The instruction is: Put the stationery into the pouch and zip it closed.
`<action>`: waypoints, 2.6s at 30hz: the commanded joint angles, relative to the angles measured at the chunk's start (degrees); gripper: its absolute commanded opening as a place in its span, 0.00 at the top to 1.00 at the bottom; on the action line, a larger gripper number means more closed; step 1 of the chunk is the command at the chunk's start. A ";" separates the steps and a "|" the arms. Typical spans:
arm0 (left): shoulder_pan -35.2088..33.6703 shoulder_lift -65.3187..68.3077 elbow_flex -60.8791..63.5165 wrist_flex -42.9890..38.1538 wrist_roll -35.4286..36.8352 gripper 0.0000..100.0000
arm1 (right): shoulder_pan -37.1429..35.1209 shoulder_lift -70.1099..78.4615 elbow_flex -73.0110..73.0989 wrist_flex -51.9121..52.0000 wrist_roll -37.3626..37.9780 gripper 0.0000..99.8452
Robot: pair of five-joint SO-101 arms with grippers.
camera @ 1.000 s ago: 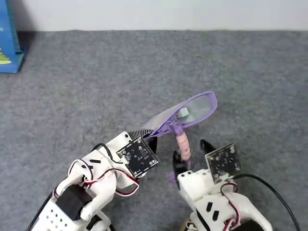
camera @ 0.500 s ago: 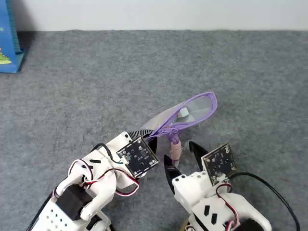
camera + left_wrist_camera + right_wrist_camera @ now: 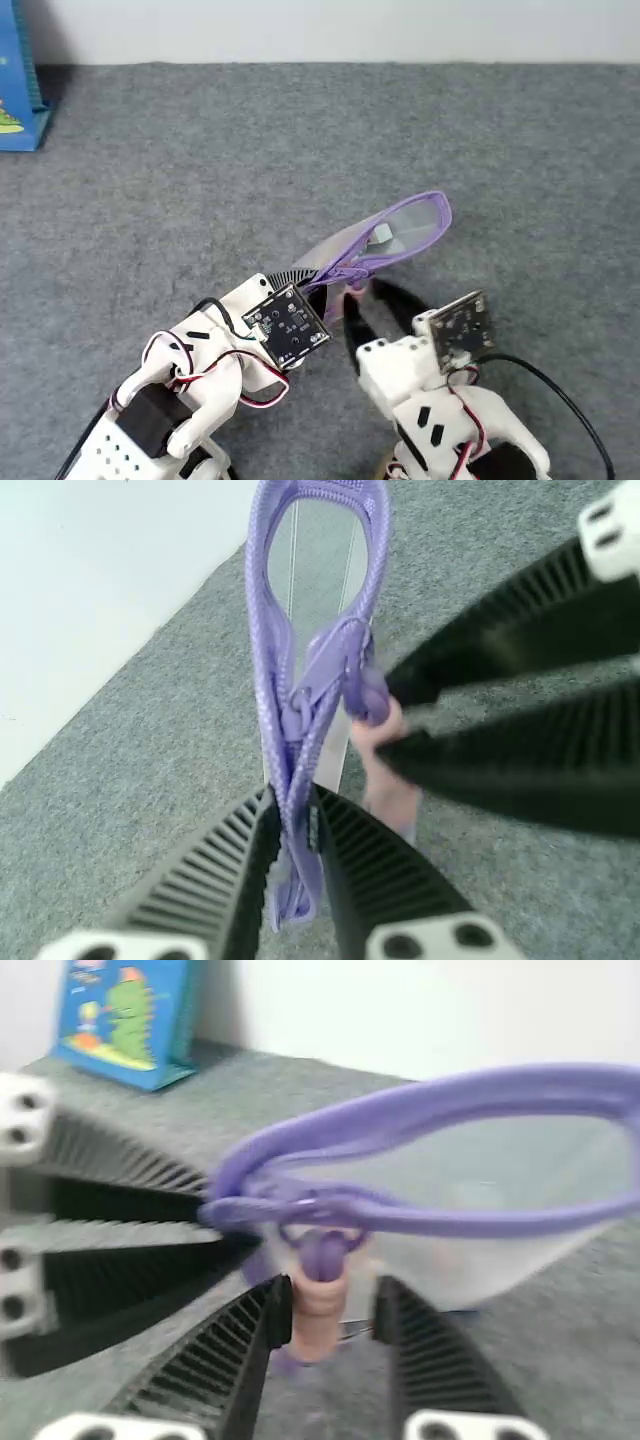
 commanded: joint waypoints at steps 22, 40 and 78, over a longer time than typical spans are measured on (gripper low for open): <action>-0.26 -1.41 0.31 -0.44 0.70 0.99 | 2.33 0.04 4.57 -6.46 5.80 0.94; -0.35 -1.49 4.97 -8.44 9.23 0.83 | 1.98 0.04 -2.73 1.36 5.98 0.99; -0.62 -1.49 1.01 -2.73 4.84 0.99 | 46.73 0.04 14.51 -30.99 23.21 0.99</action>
